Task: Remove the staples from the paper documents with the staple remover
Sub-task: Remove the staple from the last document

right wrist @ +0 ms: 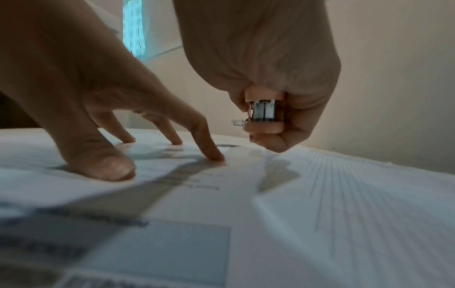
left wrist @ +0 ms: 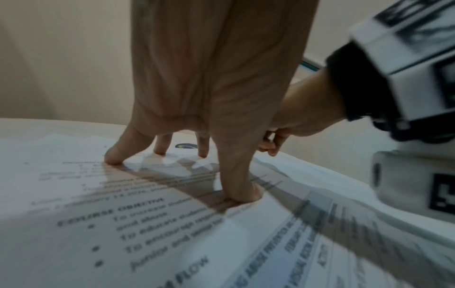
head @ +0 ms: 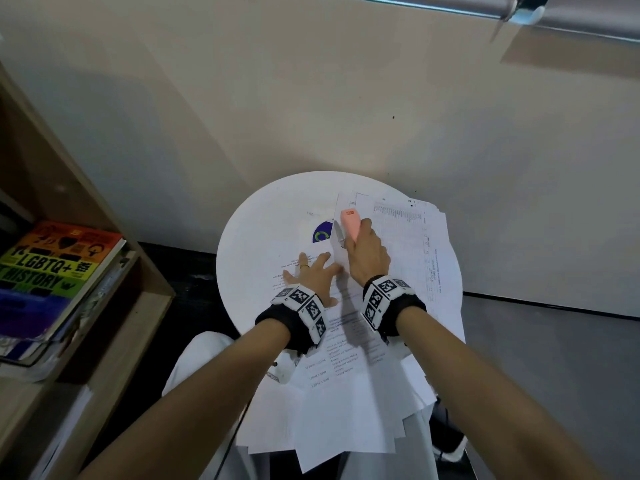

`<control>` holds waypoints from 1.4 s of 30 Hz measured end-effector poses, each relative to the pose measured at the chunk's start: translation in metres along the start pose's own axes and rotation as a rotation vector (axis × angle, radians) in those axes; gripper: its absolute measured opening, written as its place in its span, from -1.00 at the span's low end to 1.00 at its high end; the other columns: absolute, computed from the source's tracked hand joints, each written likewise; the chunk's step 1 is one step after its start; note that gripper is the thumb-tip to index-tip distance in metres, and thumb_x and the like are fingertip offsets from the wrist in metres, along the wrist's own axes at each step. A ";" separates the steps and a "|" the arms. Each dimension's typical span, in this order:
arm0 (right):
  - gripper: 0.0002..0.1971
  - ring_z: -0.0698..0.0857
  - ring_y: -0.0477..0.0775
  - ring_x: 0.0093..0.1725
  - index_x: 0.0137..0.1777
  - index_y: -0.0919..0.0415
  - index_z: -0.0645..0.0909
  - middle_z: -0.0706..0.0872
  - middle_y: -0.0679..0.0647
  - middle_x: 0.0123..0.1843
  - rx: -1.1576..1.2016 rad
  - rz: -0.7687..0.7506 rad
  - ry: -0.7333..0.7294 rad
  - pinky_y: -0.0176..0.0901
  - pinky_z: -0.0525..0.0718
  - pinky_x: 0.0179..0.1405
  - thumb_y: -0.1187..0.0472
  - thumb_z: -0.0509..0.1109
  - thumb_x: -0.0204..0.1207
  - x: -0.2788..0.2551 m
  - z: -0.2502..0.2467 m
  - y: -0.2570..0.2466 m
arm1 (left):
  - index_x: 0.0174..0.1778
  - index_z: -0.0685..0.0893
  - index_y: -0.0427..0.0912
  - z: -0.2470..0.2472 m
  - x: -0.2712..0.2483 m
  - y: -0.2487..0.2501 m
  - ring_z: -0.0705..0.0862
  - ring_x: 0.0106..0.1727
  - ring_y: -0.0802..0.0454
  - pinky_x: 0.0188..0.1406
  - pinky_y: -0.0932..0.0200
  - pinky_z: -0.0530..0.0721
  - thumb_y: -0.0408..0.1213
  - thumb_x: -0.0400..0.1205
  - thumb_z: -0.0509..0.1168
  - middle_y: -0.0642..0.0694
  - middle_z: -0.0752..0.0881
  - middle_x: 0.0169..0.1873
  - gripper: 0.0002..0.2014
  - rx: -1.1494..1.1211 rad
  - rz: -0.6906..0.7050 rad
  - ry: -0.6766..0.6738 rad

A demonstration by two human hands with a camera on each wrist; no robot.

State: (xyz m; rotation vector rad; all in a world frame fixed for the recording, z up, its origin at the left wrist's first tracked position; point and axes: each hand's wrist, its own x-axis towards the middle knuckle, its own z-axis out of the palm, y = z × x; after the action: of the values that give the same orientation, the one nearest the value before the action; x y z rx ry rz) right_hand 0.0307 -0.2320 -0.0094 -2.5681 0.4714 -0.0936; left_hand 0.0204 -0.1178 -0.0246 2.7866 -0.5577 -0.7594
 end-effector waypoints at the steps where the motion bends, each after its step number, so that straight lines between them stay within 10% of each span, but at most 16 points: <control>1: -0.70 0.64 0.32 0.06 0.29 0.31 0.35 0.61 0.25 0.18 0.018 -0.016 0.008 0.00 0.45 -0.20 0.10 0.13 0.71 -0.005 -0.006 0.003 | 0.57 0.25 0.18 -0.001 0.000 -0.004 -0.12 0.67 -0.25 0.47 -0.54 0.08 -0.11 0.62 0.31 0.08 0.01 0.66 -0.40 -0.013 0.019 0.013; 5: -0.74 0.60 0.22 -0.11 0.19 0.25 0.36 0.63 0.16 0.08 0.117 -0.034 0.062 -0.03 0.44 -0.24 0.06 0.17 0.69 -0.034 -0.032 0.024 | 0.31 0.62 -0.22 0.003 -0.006 0.004 0.64 0.28 -0.13 0.29 0.08 0.55 -0.27 0.74 0.13 -0.21 0.69 0.24 -0.71 -0.681 0.137 0.421; 8: -0.75 0.59 0.17 -0.15 0.19 0.20 0.36 0.65 0.09 0.04 0.153 -0.032 0.093 -0.05 0.44 -0.26 0.04 0.18 0.69 -0.059 -0.046 0.038 | 0.21 0.65 -0.38 0.003 -0.028 0.038 0.73 -0.08 -0.04 -0.01 0.29 0.69 -0.31 0.72 0.18 -0.30 0.76 -0.03 -0.73 -1.306 0.122 0.403; 11: -0.74 0.58 0.16 -0.12 0.23 0.19 0.37 0.60 0.04 0.01 0.181 -0.008 0.125 -0.04 0.47 -0.21 0.03 0.18 0.69 -0.084 -0.061 0.051 | 0.10 0.69 -0.45 0.007 -0.042 0.068 0.75 -0.08 -0.11 -0.01 0.20 0.76 -0.37 0.62 0.34 -0.36 0.75 -0.10 -0.78 -1.474 0.119 0.372; 24: -0.74 0.66 0.20 -0.11 0.22 0.16 0.38 0.66 0.11 0.01 0.154 0.060 0.281 0.19 0.65 -0.14 0.02 0.19 0.67 -0.183 -0.120 0.132 | -0.05 0.76 -0.48 0.039 -0.083 0.179 0.70 -0.38 0.01 -0.18 0.19 0.81 -0.49 0.51 0.42 -0.38 0.78 -0.22 -0.85 -1.304 0.180 0.422; 30: -0.67 0.60 0.06 -0.07 0.37 0.14 0.38 0.63 0.03 0.08 0.227 0.248 0.328 -0.32 0.44 -0.30 0.02 0.19 0.70 -0.271 -0.143 0.214 | -0.10 0.74 -0.49 0.086 -0.078 0.248 0.65 -0.42 -0.02 -0.37 0.32 0.74 -0.53 0.58 0.31 -0.21 0.70 -0.38 -0.88 -1.150 0.259 0.271; 34: -0.58 0.61 0.10 0.02 0.43 0.11 0.36 0.63 0.05 0.16 0.344 0.441 0.407 -0.10 0.44 -0.13 -0.06 0.19 0.67 -0.319 -0.135 0.272 | -0.49 0.60 -0.13 0.175 -0.058 0.266 0.74 -0.23 -0.19 -0.10 -0.15 0.79 -0.45 0.59 0.27 -0.26 0.71 -0.35 -0.69 -0.908 0.113 0.019; 39: -0.62 0.60 0.12 -0.17 0.28 0.10 0.42 0.66 0.12 -0.04 0.416 0.629 0.481 -0.14 0.44 -0.31 -0.09 0.18 0.57 -0.361 -0.107 0.334 | -0.50 0.33 -0.01 0.263 -0.044 0.256 0.56 -0.10 0.00 -0.05 0.21 0.57 -0.28 0.68 0.20 0.02 0.48 -0.44 -0.61 -0.628 -0.108 -0.164; 42: -0.53 0.60 0.21 -0.20 0.28 0.12 0.44 0.64 0.12 -0.15 0.446 0.746 0.516 -0.08 0.41 -0.31 -0.10 0.18 0.44 -0.382 -0.087 0.363 | -0.39 0.61 -0.12 0.291 -0.028 0.244 0.60 -0.03 -0.06 -0.13 0.22 0.47 -0.34 0.66 0.19 -0.06 0.63 -0.36 -0.72 -0.540 -0.164 -0.158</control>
State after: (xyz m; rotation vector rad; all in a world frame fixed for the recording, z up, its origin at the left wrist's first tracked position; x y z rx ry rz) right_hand -0.4546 -0.4324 -0.1095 -1.7791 1.3877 -0.5269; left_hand -0.2283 -0.3544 -0.1889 2.2993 -0.1152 -0.9973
